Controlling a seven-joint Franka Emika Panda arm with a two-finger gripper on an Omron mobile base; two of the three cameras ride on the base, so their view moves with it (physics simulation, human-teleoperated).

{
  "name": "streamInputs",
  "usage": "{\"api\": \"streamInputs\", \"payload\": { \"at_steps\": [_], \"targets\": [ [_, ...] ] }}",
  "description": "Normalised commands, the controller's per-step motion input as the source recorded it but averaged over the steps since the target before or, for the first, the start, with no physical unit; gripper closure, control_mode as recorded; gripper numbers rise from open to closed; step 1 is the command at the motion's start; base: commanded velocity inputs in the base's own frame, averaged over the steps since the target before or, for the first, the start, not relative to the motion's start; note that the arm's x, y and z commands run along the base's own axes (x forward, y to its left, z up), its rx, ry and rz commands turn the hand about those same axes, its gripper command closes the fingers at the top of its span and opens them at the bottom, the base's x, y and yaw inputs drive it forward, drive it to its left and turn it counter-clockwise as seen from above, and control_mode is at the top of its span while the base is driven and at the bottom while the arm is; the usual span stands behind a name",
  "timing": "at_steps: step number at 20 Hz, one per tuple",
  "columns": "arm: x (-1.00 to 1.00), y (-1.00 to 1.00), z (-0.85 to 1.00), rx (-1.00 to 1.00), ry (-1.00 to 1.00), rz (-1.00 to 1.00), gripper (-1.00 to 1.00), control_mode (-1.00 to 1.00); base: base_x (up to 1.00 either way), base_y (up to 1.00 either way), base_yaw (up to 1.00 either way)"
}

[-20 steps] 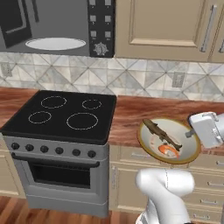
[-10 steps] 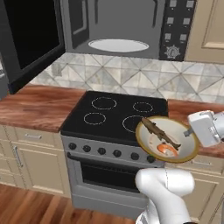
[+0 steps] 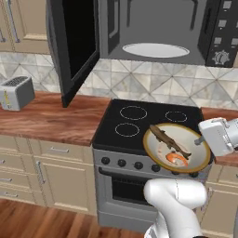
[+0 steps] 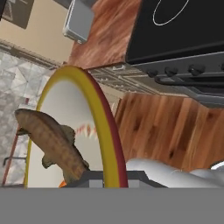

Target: Place the bowl containing the fish and shrimp in the microwave. Close the microwave door and press the start button to microwave the meal.

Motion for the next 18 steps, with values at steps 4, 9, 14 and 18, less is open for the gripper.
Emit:
{"api": "streamInputs", "payload": {
  "at_steps": [4, 9, 14, 18],
  "targets": [
    [0.0, 0.0, 0.0, 0.0, 0.0, 0.0, 1.0, 1.0, 0.04, 0.42, -0.2],
    [0.0, 0.0, 0.0, 0.0, 0.0, 0.0, 1.0, 1.0, 0.07, 0.24, -0.26],
    [0.0, 0.0, 0.0, 0.0, 0.0, 0.0, 1.0, 1.0, 0.04, 0.33, -0.32],
    [0.0, 0.0, 0.0, 0.0, 0.0, 0.0, 1.0, 1.0, 0.16, 0.38, -0.25]
  ]
}}
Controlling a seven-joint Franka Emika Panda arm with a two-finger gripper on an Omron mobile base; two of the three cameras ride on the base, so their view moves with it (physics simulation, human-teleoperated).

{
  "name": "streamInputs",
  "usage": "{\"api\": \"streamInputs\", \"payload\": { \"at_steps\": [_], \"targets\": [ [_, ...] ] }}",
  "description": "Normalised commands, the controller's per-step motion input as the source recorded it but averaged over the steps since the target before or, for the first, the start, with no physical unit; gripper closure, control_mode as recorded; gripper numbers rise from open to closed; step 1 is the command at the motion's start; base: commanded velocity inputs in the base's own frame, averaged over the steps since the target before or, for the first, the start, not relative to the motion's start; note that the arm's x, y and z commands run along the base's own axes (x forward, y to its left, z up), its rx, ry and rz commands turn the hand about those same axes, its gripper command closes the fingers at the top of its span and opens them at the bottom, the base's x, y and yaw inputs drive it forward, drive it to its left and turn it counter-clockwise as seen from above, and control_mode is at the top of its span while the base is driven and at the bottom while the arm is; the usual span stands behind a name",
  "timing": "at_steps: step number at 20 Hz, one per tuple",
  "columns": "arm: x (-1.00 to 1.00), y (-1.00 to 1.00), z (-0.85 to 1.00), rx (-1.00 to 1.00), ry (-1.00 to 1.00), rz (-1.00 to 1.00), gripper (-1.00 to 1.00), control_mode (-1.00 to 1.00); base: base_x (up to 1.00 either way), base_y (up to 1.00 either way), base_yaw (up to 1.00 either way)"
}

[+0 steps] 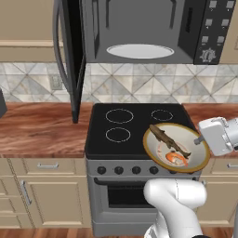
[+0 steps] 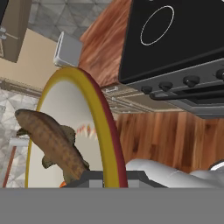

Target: Place the bowl containing the fish and shrimp in the microwave. Close the microwave door and press the start button to microwave the meal.

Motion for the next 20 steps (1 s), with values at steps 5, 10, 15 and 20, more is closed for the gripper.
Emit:
{"api": "streamInputs", "payload": {
  "at_steps": [5, 10, 15, 20],
  "targets": [
    [0.0, 0.0, 0.0, 0.0, 0.0, 0.0, 1.0, 1.0, 0.28, 0.24, -0.16],
    [0.0, 0.0, 0.0, 0.0, 0.0, 0.0, 1.0, 1.0, 0.39, 0.07, -0.09],
    [0.0, 0.0, 0.0, 0.0, 0.0, 0.0, 1.0, 1.0, 0.33, 0.2, -0.05],
    [0.22, 0.09, 0.0, 0.0, 0.0, 0.0, 1.0, -1.0, 0.0, 0.0, 0.0]
  ]
}}
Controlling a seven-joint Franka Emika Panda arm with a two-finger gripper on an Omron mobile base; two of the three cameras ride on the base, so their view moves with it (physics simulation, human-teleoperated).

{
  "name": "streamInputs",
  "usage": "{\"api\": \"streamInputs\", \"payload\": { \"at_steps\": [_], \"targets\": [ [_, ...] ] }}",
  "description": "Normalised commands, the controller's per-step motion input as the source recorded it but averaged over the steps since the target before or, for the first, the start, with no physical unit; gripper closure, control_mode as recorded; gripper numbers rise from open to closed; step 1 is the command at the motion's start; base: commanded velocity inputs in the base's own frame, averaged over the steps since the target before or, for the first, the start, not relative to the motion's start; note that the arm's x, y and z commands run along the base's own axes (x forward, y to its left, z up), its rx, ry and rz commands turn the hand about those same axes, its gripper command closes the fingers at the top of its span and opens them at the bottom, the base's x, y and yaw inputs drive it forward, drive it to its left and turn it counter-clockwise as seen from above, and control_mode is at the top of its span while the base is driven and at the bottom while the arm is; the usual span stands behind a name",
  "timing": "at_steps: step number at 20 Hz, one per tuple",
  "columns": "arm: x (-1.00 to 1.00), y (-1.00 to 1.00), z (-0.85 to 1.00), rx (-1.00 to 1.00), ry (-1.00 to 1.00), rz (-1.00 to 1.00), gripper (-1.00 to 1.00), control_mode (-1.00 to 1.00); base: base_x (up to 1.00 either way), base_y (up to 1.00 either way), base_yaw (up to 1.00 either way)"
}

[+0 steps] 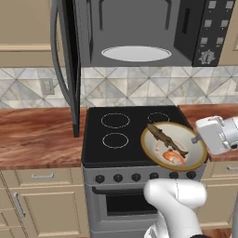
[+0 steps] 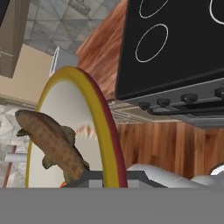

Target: Place the bowl containing the fish and shrimp in the microwave. Close the microwave door and press the start button to microwave the meal.

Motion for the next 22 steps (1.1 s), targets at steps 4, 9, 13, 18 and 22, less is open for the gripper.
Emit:
{"api": "streamInputs", "payload": {
  "at_steps": [4, 9, 13, 18, 22],
  "targets": [
    [0.27, 0.0, -0.01, 0.02, 0.0, 0.0, 1.0, -1.0, 0.0, 0.0, 0.0],
    [0.13, 0.0, 0.04, 0.05, -0.03, 0.0, 1.0, -1.0, 0.0, 0.0, 0.0],
    [0.01, 0.04, 0.45, 0.0, -0.05, 0.0, 1.0, -1.0, 0.0, 0.0, 0.0],
    [0.22, 0.02, 0.51, 0.0, 0.0, -0.14, 1.0, -1.0, 0.0, 0.0, 0.0],
    [0.32, 0.0, 0.44, 0.0, 0.0, -0.26, 1.0, -1.0, 0.0, 0.0, 0.0]
  ]
}}
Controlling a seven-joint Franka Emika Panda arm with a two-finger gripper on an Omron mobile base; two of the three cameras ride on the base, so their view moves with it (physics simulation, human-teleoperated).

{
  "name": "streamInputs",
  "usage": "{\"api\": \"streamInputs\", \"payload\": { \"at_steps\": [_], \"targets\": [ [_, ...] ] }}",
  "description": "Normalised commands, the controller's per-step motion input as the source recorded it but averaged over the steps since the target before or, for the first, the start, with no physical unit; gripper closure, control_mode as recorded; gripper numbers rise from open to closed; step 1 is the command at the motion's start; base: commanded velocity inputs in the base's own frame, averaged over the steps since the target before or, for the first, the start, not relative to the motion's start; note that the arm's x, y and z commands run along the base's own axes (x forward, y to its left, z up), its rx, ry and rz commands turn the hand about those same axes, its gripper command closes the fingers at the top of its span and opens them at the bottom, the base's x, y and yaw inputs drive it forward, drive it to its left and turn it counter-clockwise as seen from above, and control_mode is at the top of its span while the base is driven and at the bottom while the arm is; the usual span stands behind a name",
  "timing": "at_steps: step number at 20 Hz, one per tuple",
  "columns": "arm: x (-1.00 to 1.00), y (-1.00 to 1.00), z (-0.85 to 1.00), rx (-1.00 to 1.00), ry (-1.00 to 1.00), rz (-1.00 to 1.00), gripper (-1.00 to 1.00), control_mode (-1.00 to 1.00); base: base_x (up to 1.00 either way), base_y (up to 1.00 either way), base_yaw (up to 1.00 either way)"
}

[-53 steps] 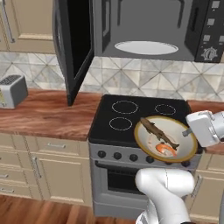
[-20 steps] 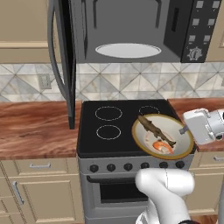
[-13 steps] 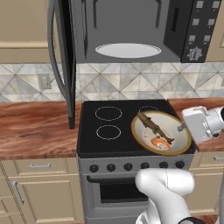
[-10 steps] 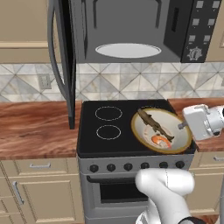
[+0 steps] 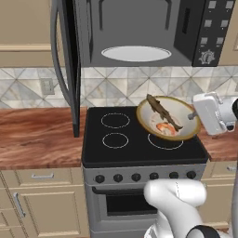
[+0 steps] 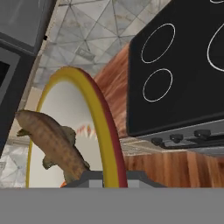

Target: Place the bowl containing the fish and shrimp in the microwave. Close the microwave door and press the start button to microwave the meal.

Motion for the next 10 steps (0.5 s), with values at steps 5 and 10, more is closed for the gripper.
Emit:
{"api": "streamInputs", "payload": {
  "at_steps": [5, 10],
  "targets": [
    [0.16, 0.02, 0.45, 0.0, 0.0, -0.21, 1.0, -1.0, 0.0, 0.0, 0.0],
    [0.02, 0.01, 0.45, 0.0, 0.0, -0.12, 1.0, -1.0, 0.0, 0.0, 0.0]
  ]
}}
